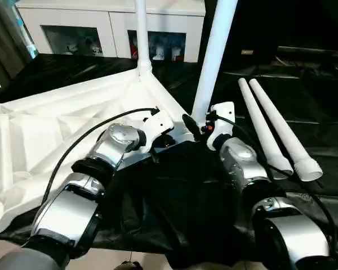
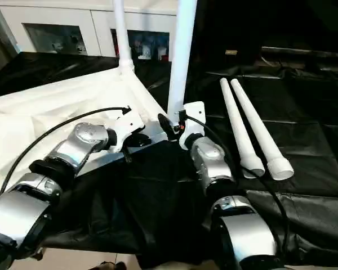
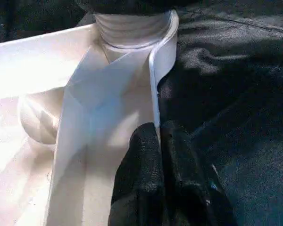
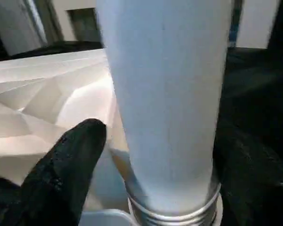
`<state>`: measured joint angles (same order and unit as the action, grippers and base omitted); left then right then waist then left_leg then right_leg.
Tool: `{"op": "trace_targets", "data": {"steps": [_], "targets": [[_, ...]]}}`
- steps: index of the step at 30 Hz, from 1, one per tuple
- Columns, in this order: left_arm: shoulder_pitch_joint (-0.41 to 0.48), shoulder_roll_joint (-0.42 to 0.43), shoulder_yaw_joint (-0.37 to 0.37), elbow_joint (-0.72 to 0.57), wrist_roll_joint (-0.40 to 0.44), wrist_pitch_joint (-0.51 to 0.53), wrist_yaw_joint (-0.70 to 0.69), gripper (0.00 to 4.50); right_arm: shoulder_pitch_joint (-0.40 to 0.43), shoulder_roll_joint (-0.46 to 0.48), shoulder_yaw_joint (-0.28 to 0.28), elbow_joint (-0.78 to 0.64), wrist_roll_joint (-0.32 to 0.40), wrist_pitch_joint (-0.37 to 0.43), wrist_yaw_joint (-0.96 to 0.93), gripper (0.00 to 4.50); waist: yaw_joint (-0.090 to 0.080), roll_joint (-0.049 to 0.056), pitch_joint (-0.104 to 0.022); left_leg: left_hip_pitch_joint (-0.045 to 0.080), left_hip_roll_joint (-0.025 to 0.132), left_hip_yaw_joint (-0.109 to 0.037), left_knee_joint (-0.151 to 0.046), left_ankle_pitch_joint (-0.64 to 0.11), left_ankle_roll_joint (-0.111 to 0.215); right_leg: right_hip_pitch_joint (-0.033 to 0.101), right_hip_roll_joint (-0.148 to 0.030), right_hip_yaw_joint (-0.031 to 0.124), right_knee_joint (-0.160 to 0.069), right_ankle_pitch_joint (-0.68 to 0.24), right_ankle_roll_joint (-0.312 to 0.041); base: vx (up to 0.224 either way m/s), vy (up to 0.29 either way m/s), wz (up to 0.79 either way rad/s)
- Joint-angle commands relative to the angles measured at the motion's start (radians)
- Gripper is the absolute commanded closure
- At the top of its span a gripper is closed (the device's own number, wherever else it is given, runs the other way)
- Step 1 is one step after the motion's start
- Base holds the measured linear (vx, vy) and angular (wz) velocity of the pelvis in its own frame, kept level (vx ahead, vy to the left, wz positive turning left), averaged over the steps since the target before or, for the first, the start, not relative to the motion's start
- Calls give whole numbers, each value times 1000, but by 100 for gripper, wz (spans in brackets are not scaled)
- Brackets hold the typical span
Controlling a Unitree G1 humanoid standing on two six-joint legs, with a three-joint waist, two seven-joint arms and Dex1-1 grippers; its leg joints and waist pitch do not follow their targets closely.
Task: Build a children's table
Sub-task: Rotate leg to tighten
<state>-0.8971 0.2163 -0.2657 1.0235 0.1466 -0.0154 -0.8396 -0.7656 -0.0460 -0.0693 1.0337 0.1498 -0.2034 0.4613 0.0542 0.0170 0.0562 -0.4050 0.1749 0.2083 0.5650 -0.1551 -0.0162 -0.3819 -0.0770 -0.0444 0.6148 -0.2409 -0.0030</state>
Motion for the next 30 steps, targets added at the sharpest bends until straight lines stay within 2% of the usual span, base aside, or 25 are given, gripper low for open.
{"op": "trace_targets", "data": {"steps": [1, 4, 8, 12, 16, 20, 21, 24, 27, 28, 30], "targets": [[17, -1, -10, -40, -6, -34, -47, 450, 22, -3, 26, -3, -3, 29, 50, 37, 9, 5, -75, 32, 67, -32, -42, -70, 142, 43, -81, 34, -39, 338, -308, 0, 0, 0], [31, 11, -13, -58, -13, -57, -87, 450, 25, -31, 25, -15, -7, 34, 83, 37, 16, 5, -75, 32, 69, -31, -41, -95, 136, 44, -81, 33, -41, 281, -314, 0, 0, 0], [48, 26, -17, -79, -18, -60, -128, 450, 35, -67, 21, -34, -6, 43, 125, 37, 25, 7, -78, 35, 71, -29, -37, -78, 135, 41, -78, 31, -36, 291, -319, 0, 0, 0], [65, 43, -21, -103, -24, -77, -179, 450, 50, -97, 23, -64, -5, 55, 179, 37, 43, 6, -80, 35, 71, -28, -33, -61, 137, 40, -79, 31, -31, 313, -309, 0, 0, 0], [77, 56, -22, -123, -30, -84, -217, 450, 65, -119, 26, -98, 8, 76, 239, 37, 45, 5, -80, 33, 70, -29, -32, -65, 131, 42, -78, 30, -30, 303, -303, 0, 0, 0], [85, 77, -21, -138, -36, -96, -256, 450, 105, -167, 55, -172, 27, 123, 376, 37, 48, 5, -80, 32, 71, -30, -30, -81, 130, 41, -80, 30, -30, 286, -302, 0, 0, 0], [86, 81, -21, -140, -38, -99, -265, 450, 112, -176, 57, -185, 31, 135, 396, 61, 48, 5, -79, 32, 70, -30, -31, -89, 127, 40, -78, 30, -32, 272, -301, 0, 0, 0], [91, 93, -20, -147, -39, -102, -285, 450, 135, -207, 65, -224, 37, 160, 453, 75, 48, 7, -75, 32, 72, -31, -33, -133, 107, 38, -80, 31, -37, 201, -301, 0, 0, 0], [94, 97, -21, -151, -38, -103, -292, 450, 141, -216, 63, -235, 39, 170, 466, 113, 47, 8, -74, 33, 72, -31, -37, -166, 80, 36, -81, 33, -41, 138, -307, 0, 0, 0], [96, 99, -20, -153, -38, -103, -296, 450, 145, -220, 64, -244, 39, 178, 471, 117, 46, 8, -74, 34, 73, -31, -37, -174, 70, 35, -81, 33, -41, 128, -307, 0, 0, 0], [98, 101, -21, -156, -39, -102, -303, 450, 148, -224, 65, -251, 38, 187, 478, 135, 47, 8, -75, 33, 72, -32, -36, -156, 71, 37, -80, 33, -38, 148, -306, 0, 0, 0]]}}
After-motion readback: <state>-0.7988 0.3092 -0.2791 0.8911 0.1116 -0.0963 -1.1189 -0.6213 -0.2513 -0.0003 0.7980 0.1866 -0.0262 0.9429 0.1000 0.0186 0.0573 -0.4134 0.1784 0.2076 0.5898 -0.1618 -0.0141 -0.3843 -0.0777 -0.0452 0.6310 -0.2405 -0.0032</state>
